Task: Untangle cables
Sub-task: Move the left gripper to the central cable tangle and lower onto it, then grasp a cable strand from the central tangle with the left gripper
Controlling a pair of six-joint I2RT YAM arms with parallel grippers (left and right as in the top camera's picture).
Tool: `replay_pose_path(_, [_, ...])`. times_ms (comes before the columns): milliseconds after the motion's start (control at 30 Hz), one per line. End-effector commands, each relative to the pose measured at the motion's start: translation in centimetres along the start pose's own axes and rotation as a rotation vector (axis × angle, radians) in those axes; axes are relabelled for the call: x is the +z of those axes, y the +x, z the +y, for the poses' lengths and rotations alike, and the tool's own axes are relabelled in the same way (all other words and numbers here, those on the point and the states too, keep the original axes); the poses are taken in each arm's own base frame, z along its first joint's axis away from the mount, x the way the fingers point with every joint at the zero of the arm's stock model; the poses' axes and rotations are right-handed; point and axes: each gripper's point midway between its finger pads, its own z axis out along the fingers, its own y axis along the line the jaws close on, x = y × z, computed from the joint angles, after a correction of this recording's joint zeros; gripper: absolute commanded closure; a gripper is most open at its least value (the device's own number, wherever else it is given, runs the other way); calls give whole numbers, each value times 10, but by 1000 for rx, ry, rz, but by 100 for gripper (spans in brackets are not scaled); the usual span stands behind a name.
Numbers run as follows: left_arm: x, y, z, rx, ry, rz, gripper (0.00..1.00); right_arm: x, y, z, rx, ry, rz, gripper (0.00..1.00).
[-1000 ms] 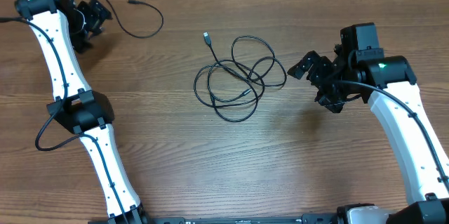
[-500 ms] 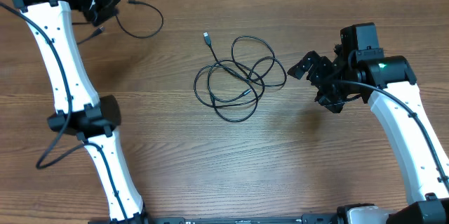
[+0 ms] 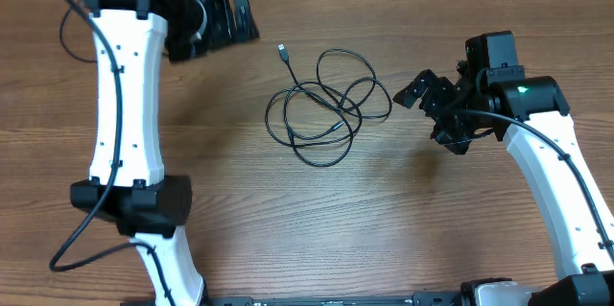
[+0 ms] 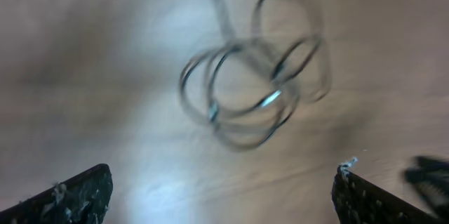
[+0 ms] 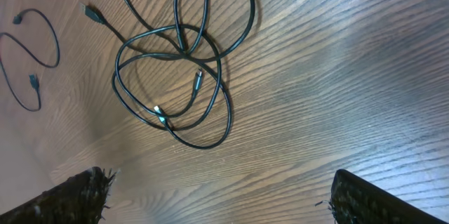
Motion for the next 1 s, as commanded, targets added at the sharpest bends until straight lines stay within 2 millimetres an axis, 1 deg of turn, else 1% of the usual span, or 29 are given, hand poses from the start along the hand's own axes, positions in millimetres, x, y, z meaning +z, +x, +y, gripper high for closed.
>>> replay_pose_path(0, [4,40,19,-11,-114,82,0,-6,-3,4,-14,-11,-22,0])
replay_pose_path(33, [11,57,24,-22,-129,134,1,-6,-3,4,-14,-11,-22,0])
replay_pose_path(167, [19,88,33,-35,-155,219,0,-6,-3,4,-14,-11,-22,0])
replay_pose_path(267, [21,106,38,-44,-167,257,1,-6,-3,4,-14,-11,-22,0])
replay_pose_path(367, [19,118,43,-63,-201,263,0,-6,-3,4,-14,-11,-22,0])
replay_pose_path(500, [10,127,40,-47,-203,244,1,-6,-3,4,-14,-11,-22,0])
replay_pose_path(667, [-15,139,26,7,-165,163,1,-6,-3,4,-14,-11,-22,0])
replay_pose_path(800, [-27,148,16,24,-160,116,0,-6,-4,5,-4,-17,-25,0])
replay_pose_path(867, [-29,145,14,41,-191,73,0,-6,-6,9,-7,-33,-28,0])
replay_pose_path(967, [-22,125,7,83,-217,-17,0,-6,-5,8,-8,-29,-24,0])
